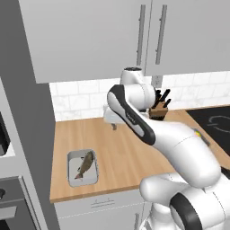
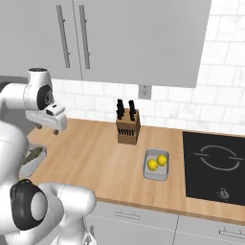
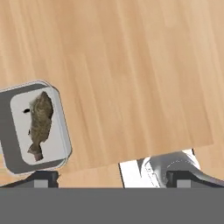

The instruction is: Take the meat container that has the fish and place it on the second highest rack of the freezer. Then take the vegetable container that has the lemons and place it on the highest rack of the freezer.

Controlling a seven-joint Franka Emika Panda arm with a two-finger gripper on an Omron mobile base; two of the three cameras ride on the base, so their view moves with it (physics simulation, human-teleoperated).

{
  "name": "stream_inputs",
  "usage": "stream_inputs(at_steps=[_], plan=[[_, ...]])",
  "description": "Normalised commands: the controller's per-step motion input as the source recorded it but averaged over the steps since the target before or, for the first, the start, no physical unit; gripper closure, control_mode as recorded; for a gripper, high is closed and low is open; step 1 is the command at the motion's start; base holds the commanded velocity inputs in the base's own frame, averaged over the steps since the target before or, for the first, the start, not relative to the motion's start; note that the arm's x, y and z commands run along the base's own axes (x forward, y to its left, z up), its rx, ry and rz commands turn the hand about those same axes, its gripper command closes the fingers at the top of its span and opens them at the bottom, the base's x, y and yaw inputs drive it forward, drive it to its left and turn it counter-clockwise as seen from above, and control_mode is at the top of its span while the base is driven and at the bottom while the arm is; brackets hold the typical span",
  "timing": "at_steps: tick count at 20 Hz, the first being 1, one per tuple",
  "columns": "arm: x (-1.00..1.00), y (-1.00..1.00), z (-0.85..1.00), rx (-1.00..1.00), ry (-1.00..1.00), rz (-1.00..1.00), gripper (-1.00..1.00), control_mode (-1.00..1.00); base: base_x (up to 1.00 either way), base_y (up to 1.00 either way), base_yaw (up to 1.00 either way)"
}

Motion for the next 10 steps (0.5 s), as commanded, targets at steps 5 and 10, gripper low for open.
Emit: stream_inputs(at_steps=[5,10], plan=[[-0.43,0.77,-0.69,0.06,0.25,-0.52,-1.0,-1.0,0.0,0.0,0.0],[-0.43,0.69,-0.67,0.02,0.18,-0.61,-1.0,-1.0,0.0,0.0,0.0]])
